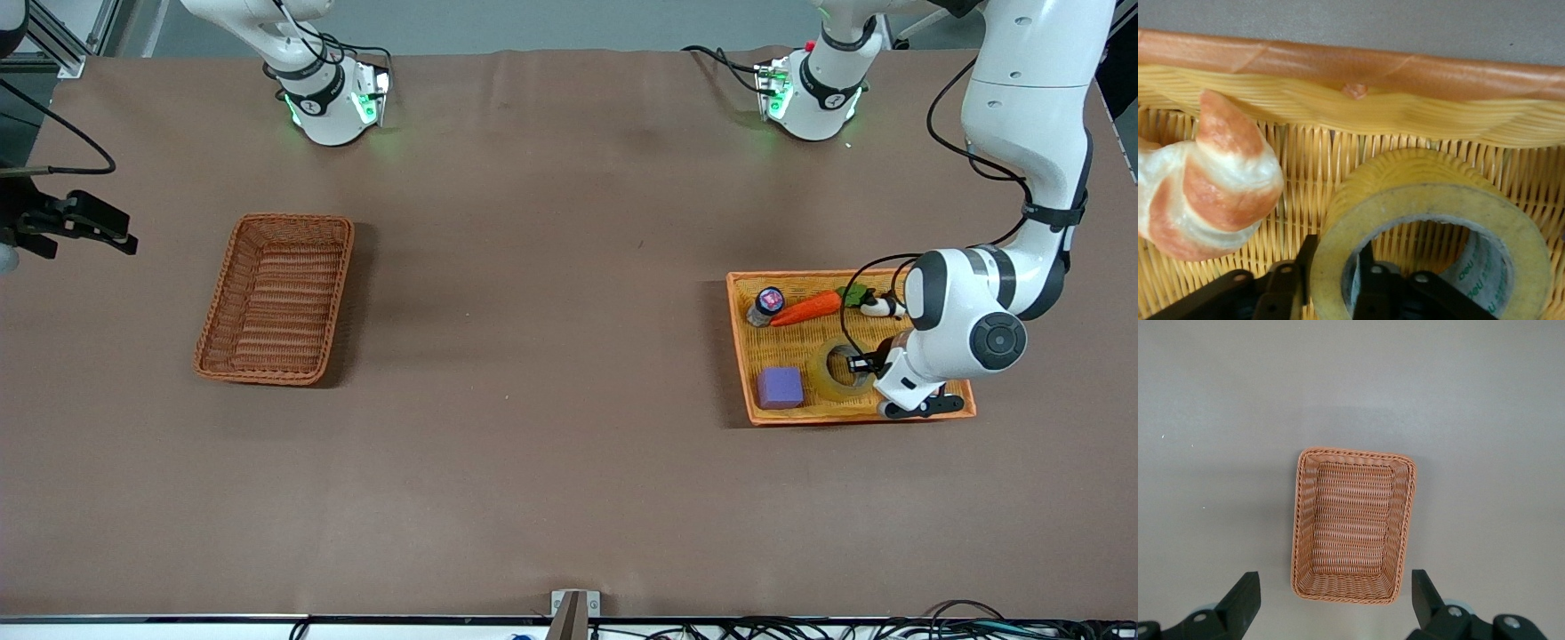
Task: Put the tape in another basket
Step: 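Lower the left gripper over the clear tape roll in the tray, then close the left gripper on the tape roll and lift it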
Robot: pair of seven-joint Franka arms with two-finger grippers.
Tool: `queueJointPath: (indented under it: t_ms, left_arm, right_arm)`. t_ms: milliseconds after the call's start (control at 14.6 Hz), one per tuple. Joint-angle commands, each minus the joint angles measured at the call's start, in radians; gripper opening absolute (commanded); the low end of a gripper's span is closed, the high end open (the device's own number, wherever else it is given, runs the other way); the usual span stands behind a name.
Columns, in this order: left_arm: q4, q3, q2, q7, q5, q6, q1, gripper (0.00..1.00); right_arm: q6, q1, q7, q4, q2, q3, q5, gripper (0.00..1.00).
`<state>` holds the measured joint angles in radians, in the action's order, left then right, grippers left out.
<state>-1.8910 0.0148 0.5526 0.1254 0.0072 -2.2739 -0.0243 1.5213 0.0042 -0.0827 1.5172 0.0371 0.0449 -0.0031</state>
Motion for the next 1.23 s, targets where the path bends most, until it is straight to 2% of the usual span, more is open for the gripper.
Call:
queueJointPath:
  t_ms: [0,206,343,480,617,823,960,1166]
  left_arm:
    - [-0.007,0.001,-0.052,0.040,-0.013,0.025,0.003,0.00]
    - [0.026,-0.007,-0.114,0.053,-0.010,0.063,-0.003,0.00]
    - [0.105,-0.027,-0.121,0.045,-0.006,0.146,-0.011,0.01]
    - [0.223,-0.102,-0.115,0.053,-0.009,0.261,-0.011,0.01]
    - [0.288,-0.189,-0.117,0.057,0.000,0.344,-0.016,0.01]
    - [0.311,-0.344,-0.112,0.198,0.005,0.372,-0.028,0.01]
    - [0.317,-0.427,-0.088,0.307,0.063,0.372,-0.080,0.01]
    - [0.395,-0.518,0.034,0.514,0.125,0.372,-0.189,0.01]
  right_arm:
    - [0.008,-0.013,-0.012,0.015,-0.009,-0.005,0.017,1.00]
    - [0.008,-0.013,-0.012,0.015,-0.009,-0.005,0.017,1.00]
    - [0.008,-0.013,-0.012,0.015,-0.009,-0.005,0.017,1.00]
    - [0.008,-0.013,-0.012,0.015,-0.009,-0.005,0.017,1.00]
    - [0.008,-0.013,-0.012,0.015,-0.009,-0.005,0.017,1.00]
    - [0.008,-0.013,-0.012,0.015,-0.009,-0.005,0.018,1.00]
    - [0.008,-0.013,-0.012,0.015,-0.009,-0.004,0.018,1.00]
    - [0.008,-0.013,-0.012,0.014,-0.009,-0.004,0.018,1.00]
